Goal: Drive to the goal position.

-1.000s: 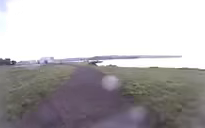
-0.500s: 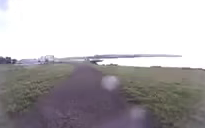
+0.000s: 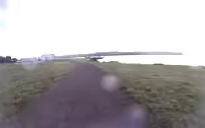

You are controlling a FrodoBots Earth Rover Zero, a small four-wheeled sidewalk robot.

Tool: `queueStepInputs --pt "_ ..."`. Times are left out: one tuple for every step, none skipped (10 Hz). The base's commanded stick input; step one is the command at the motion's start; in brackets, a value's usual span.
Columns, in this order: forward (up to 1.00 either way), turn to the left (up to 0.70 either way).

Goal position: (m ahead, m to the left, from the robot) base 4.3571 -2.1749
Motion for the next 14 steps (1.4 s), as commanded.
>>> queueStepInputs --pt "0.70 0.00" --pt "0.70 0.00" --pt "0.70 0.01" --pt "0.70 0.00" --pt "0.70 0.00" --pt "0.70 0.00" --pt "0.70 0.00" --pt "0.70 0.22" --pt "0.70 0.25" --pt "0.70 0.02" --pt "0.70 0.01" --pt "0.70 0.00" --pt "0.70 0.00" --pt "0.70 0.00"
